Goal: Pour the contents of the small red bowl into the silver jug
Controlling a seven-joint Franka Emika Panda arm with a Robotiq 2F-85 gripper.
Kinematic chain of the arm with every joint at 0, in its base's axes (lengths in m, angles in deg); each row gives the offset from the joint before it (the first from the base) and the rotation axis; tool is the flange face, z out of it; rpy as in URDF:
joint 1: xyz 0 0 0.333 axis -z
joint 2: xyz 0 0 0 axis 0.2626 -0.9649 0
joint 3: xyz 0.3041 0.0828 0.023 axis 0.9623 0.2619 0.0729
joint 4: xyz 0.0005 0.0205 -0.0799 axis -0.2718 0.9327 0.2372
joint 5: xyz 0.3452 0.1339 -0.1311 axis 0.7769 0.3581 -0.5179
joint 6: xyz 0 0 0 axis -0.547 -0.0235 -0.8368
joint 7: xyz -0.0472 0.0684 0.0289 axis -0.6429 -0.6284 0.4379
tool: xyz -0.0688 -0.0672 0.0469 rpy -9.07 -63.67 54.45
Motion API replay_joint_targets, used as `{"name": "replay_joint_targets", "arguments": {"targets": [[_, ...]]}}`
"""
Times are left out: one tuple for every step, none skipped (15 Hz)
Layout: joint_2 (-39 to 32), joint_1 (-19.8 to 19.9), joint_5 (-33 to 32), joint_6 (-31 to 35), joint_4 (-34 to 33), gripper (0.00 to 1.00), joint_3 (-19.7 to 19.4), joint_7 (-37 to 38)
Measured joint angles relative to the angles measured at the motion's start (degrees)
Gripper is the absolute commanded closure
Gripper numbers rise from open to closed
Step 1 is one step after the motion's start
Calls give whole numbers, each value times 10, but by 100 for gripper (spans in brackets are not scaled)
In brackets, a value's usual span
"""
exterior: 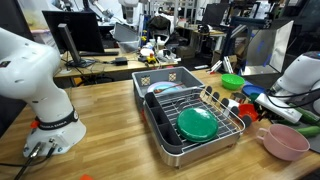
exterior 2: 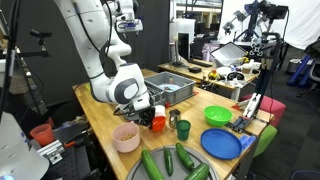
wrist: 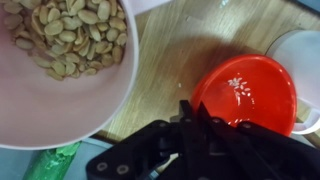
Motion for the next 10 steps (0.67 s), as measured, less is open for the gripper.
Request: {"name": "replay_joint_targets", "arguments": {"targets": [[-6,0,0,4,-1,77,0,0],[-10,0,0,6,-1,67,0,-1],[-13,0,-1,8,-1,60,0,-4],[-14,0,-1,10,-1,54,0,-7],[-14,0,-1,10,-1,45,0,-9],[-14,0,-2,11,-1,39,0,-12],[-14,0,-2,11,-1,31,-1,-14],[-14,-2,-2,10,-2,25,-4,-17],[-14,-6,-2,9,-3,18,-10,-19],[-12,-14,-4,5,-4,12,-21,-20]]}}
